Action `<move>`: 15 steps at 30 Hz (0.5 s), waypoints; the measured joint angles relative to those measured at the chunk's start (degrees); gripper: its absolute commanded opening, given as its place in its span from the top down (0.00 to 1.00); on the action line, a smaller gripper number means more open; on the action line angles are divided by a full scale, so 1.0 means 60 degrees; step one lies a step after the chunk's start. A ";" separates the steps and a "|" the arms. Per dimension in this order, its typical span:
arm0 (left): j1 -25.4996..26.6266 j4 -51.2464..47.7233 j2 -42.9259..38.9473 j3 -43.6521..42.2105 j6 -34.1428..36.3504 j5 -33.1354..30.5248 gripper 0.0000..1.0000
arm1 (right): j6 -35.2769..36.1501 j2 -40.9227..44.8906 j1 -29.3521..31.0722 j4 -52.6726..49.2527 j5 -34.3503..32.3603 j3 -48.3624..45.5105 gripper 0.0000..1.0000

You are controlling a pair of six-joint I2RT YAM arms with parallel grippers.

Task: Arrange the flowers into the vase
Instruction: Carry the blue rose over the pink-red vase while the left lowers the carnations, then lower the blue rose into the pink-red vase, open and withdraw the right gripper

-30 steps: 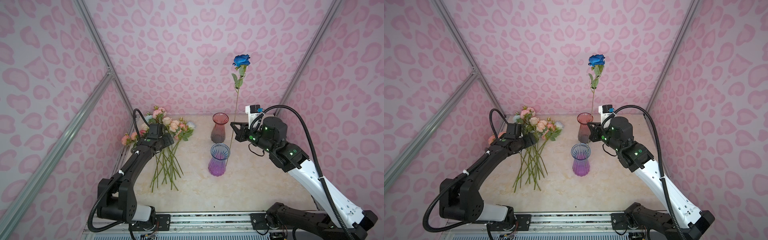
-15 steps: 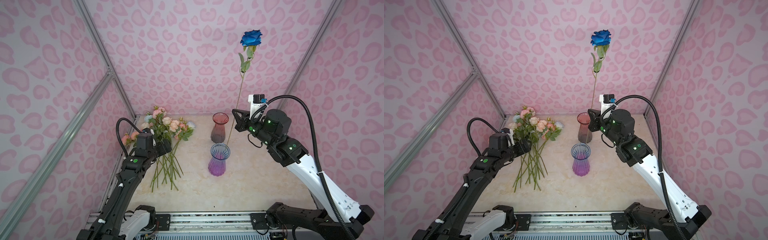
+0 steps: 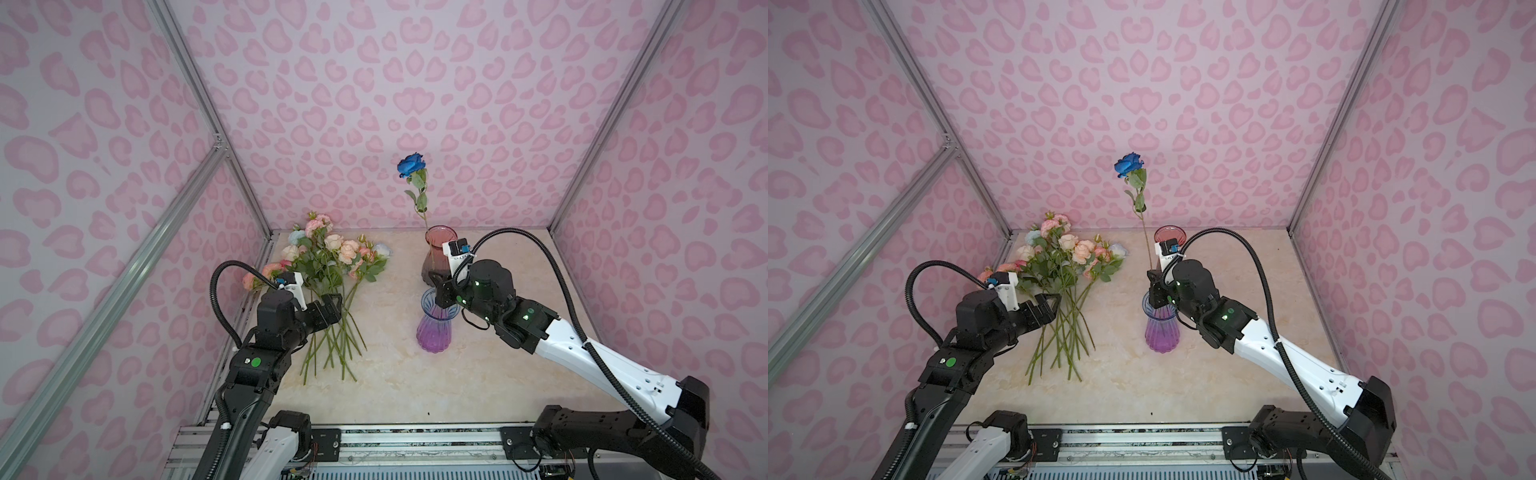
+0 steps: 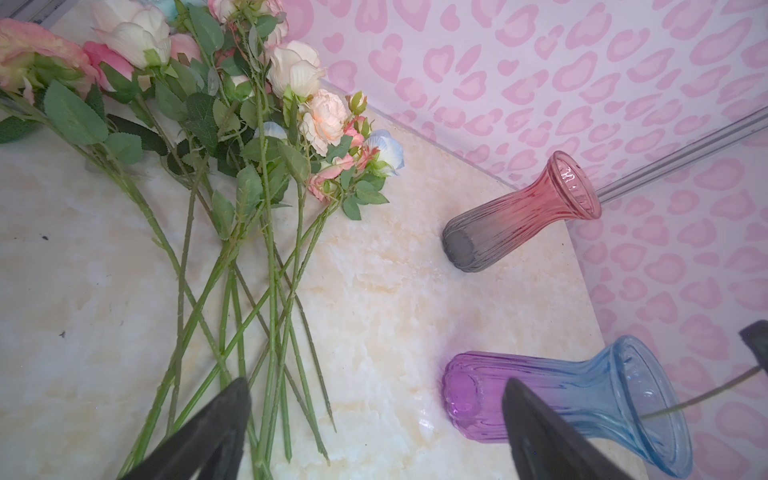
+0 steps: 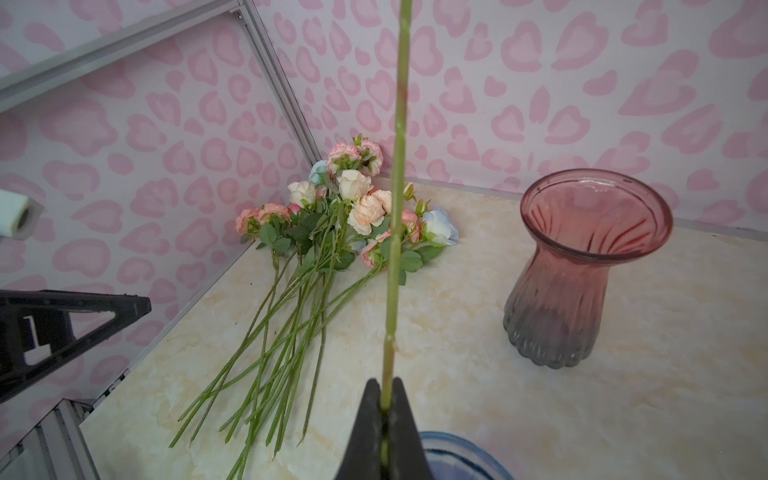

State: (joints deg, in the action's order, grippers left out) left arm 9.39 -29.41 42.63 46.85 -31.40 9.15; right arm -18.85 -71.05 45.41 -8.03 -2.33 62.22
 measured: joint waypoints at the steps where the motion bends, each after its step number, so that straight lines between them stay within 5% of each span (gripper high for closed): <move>1: 0.0000 -0.0004 0.0022 0.0000 -0.0004 0.0018 0.04 | -0.0004 -0.0036 0.0076 -0.0025 -0.0131 -0.0095 1.00; 7: 0.0000 0.0004 0.0113 -0.0029 -0.0018 0.0149 0.03 | -0.0259 -0.0098 0.0233 -0.0226 -0.0408 -0.0412 0.75; 15: 0.0000 0.0033 0.0204 -0.0142 -0.0182 0.0157 0.04 | -0.0339 0.0499 0.0244 -0.0914 -0.0608 -0.0215 0.72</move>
State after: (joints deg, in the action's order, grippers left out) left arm 9.39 -29.21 43.86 46.00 -32.49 10.09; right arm -20.88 -68.05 46.87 -13.52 -5.98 60.93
